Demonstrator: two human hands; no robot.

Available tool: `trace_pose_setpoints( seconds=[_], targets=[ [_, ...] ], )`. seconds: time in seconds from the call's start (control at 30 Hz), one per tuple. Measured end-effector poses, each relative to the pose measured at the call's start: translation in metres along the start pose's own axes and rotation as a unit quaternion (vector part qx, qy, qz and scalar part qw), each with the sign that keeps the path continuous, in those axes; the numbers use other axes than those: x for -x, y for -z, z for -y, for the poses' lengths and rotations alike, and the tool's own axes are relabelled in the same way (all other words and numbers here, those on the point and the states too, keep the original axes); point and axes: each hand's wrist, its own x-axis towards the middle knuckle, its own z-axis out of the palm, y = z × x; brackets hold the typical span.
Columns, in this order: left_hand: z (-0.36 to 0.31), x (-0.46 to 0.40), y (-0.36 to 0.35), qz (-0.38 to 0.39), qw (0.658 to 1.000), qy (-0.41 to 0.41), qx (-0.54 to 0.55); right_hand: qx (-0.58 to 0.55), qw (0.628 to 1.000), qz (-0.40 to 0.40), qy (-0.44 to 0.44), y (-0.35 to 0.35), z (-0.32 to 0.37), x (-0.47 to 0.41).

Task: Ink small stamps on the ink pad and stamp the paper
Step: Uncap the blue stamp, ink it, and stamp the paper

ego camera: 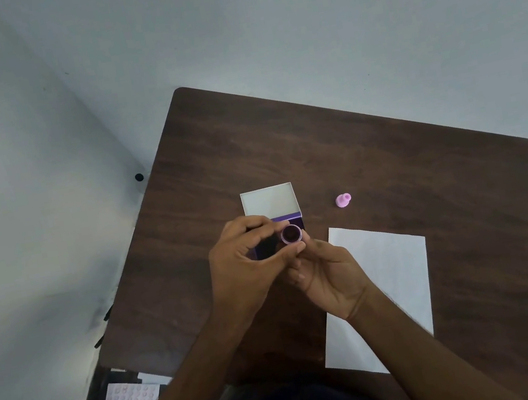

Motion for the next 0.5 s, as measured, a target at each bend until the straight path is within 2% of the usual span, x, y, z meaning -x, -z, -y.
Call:
trace_pose_setpoints(
  seconds=[0.33, 0.5],
  targets=[
    [0.001, -0.005, -0.005, 0.005, 0.998, -0.038, -0.050, -0.024, 0.999, 0.024, 0.011, 0.008, 0.000, -0.007],
    [0.010, -0.003, -0.008, 0.006, 0.998, -0.033, -0.051, 0.014, 0.999, 0.029, 0.007, 0.015, 0.007, -0.009]
  ],
)
